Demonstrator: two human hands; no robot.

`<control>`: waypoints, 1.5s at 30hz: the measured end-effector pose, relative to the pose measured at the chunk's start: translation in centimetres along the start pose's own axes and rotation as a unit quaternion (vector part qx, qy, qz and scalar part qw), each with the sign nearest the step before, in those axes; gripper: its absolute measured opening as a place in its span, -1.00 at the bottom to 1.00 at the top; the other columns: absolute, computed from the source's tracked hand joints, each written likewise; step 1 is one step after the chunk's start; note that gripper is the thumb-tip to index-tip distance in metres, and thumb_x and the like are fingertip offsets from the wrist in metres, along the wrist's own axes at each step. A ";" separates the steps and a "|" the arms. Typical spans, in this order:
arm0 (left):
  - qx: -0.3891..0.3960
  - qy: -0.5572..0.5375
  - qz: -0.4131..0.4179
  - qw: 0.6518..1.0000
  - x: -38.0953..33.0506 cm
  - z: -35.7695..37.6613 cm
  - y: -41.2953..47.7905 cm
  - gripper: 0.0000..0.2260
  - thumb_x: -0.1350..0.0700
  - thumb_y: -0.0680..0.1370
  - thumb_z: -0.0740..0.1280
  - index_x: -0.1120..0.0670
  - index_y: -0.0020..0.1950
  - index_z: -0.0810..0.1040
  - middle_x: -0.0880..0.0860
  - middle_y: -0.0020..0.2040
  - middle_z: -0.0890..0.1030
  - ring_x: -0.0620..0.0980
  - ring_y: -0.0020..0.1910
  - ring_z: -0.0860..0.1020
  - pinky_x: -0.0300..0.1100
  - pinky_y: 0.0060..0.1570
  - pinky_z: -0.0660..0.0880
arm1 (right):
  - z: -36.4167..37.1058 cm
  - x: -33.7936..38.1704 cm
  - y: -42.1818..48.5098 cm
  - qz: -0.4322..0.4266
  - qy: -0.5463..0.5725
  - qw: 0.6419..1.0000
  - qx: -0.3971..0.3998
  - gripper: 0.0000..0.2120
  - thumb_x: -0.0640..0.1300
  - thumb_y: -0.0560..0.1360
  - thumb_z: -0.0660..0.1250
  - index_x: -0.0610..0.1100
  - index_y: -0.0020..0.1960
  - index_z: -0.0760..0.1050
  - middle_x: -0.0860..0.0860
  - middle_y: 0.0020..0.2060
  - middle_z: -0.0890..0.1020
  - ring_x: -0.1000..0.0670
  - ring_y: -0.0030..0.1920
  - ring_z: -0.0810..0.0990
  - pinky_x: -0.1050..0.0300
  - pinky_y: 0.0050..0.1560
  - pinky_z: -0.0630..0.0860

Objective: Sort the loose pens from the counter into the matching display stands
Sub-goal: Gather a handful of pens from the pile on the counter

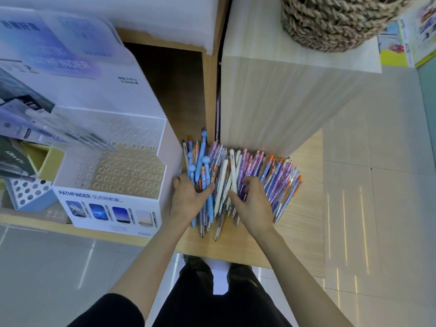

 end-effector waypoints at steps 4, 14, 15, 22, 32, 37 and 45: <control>0.006 0.018 -0.051 0.999 -0.2 -0.2 0.2 -0.50 0.06 0.40 0.49 0.21 0.19 0.34 0.12 0.05 0.32 -0.04 -0.12 0.34 -0.18 -0.12 0.33 | -0.1 -0.1 0.1 -0.005 0.016 1.000 0.008 -0.61 0.05 0.53 0.33 -0.12 0.25 0.33 -0.05 0.09 0.46 0.05 -0.20 0.45 0.11 -0.23 0.42; -0.004 -0.138 -0.135 0.981 0.8 -0.8 -0.4 -0.82 0.17 0.46 0.37 0.08 -0.30 0.42 0.02 -0.37 0.49 -0.05 -0.36 0.48 -0.23 -0.39 0.31 | 0.1 -0.2 0.2 -0.003 0.025 1.000 0.008 -0.61 0.07 0.54 0.32 -0.09 0.25 0.32 -0.02 0.08 0.47 0.14 -0.24 0.42 0.13 -0.22 0.44; -0.012 -0.144 -0.139 0.980 0.9 -0.9 -0.6 -0.78 0.18 0.46 0.36 0.08 -0.34 0.38 0.02 -0.40 0.46 -0.03 -0.38 0.46 -0.22 -0.40 0.30 | 0.1 -0.2 0.2 -0.005 0.027 1.000 0.008 -0.60 0.07 0.54 0.32 -0.09 0.26 0.33 -0.02 0.08 0.47 0.15 -0.23 0.42 0.15 -0.22 0.43; -0.020 -0.155 -0.103 0.982 0.8 -2.2 -1.9 -0.77 0.27 0.45 0.31 0.10 -0.35 0.34 0.05 -0.43 0.40 -0.02 -0.43 0.38 -0.20 -0.39 0.28 | -0.3 0.9 0.0 -0.036 0.055 0.998 -0.007 -0.60 0.04 0.54 0.32 -0.12 0.28 0.35 0.02 -0.05 0.44 0.15 -0.23 0.43 0.34 -0.31 0.32; -0.037 -0.167 -0.091 0.981 0.8 -2.5 -1.8 -0.76 0.28 0.45 0.32 0.08 -0.36 0.37 0.01 -0.44 0.43 -0.07 -0.44 0.42 -0.22 -0.43 0.29 | 0.0 3.8 2.6 0.025 -0.071 0.994 -0.084 -0.52 0.01 0.50 0.38 -0.21 0.28 0.32 -0.17 0.15 0.43 -0.15 0.07 0.50 0.03 -0.06 0.49; -0.031 -0.183 -0.091 0.978 0.8 -2.4 -1.6 -0.79 0.28 0.45 0.32 0.09 -0.33 0.37 0.03 -0.42 0.42 -0.05 -0.41 0.41 -0.20 -0.39 0.31 | 0.9 4.0 2.8 0.034 0.112 0.990 -0.080 -0.53 -0.28 0.52 0.32 -0.20 0.34 0.19 -0.13 0.12 0.48 -0.15 0.00 0.57 -0.01 -0.10 0.56; 0.001 -0.212 -0.065 0.975 0.6 -2.8 -2.1 -0.85 0.33 0.47 0.28 0.15 -0.25 0.39 0.04 -0.39 0.40 -0.08 -0.40 0.40 -0.25 -0.40 0.31 | 0.8 1.8 3.2 0.094 0.236 0.967 0.006 -0.89 -0.20 0.54 0.29 -0.13 -0.02 0.34 -0.03 -0.32 0.41 0.04 -0.43 0.35 0.16 -0.49 0.35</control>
Point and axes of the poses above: each hand's wrist, its own y-axis towards the middle knuckle, its own z-axis out of the palm, x = y × z, the point moved 6 cm from there along y, towards the middle knuckle
